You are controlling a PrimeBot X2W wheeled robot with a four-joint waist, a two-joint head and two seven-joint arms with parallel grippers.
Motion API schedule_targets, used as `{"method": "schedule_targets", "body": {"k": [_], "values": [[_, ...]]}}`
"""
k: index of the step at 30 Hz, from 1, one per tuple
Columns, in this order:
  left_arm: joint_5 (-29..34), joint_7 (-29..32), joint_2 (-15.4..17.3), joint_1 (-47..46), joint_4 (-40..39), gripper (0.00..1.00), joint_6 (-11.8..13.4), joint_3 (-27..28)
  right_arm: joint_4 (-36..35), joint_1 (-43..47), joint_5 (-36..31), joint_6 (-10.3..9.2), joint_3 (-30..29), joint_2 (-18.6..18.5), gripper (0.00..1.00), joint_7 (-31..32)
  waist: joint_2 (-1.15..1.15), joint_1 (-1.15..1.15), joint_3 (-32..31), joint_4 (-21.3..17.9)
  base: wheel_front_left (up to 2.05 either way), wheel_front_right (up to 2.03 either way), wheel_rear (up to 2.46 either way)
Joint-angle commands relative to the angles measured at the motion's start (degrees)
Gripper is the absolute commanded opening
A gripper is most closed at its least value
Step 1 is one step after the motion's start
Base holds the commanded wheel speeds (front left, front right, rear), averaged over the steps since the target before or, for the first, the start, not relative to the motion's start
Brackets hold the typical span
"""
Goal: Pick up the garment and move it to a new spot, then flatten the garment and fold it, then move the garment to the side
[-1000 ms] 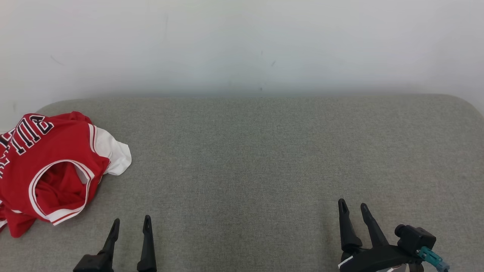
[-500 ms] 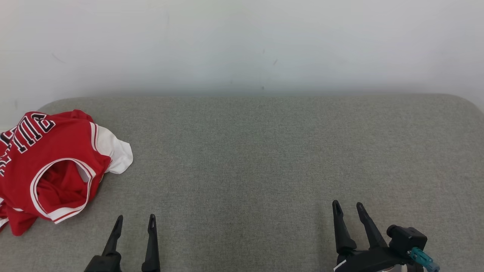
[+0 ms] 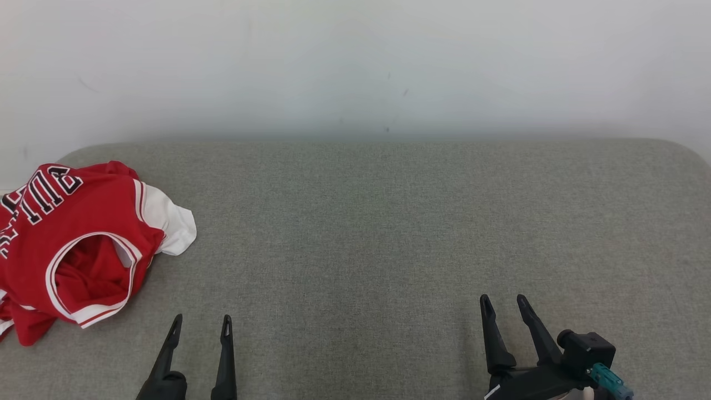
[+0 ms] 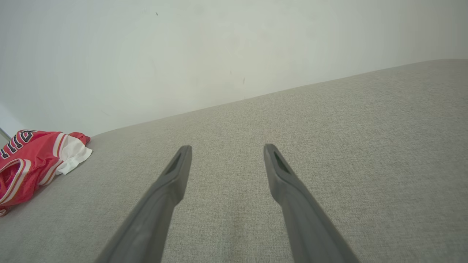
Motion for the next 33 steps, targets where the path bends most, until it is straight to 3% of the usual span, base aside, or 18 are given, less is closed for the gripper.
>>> {"method": "schedule_targets", "body": {"k": [1,20,28,33], "values": [[1.0,-0.5,-0.1,0.6,-0.1,1.0,0.1,0.1,0.2,-0.5,-1.1,0.21,0.2,0.0,1.0,-0.5,0.0,0.0,0.0,0.0,0.0,0.0,0.0],[-7.4,-0.4,-1.4,0.4,3.8,1.0,-1.4,3.4,0.5,1.0,-0.8,0.21,0.2,0.0,1.0,-0.3,0.0,0.0,-1.3,1.5,0.0,0.0,0.0],[-6.9,-0.4,-1.5,1.1,4.2,1.0,-1.5,3.4,0.5,1.5,-0.3,0.21,0.5,0.0,1.0,-0.3,0.0,0.0,-1.9,6.6,0.0,0.0,0.0],[-6.5,-0.4,-1.5,1.8,4.1,1.0,-1.5,4.2,0.6,1.5,0.8,0.21,0.9,0.0,1.0,-0.3,0.0,0.0,-2.0,12.4,0.0,0.0,0.0]]}}
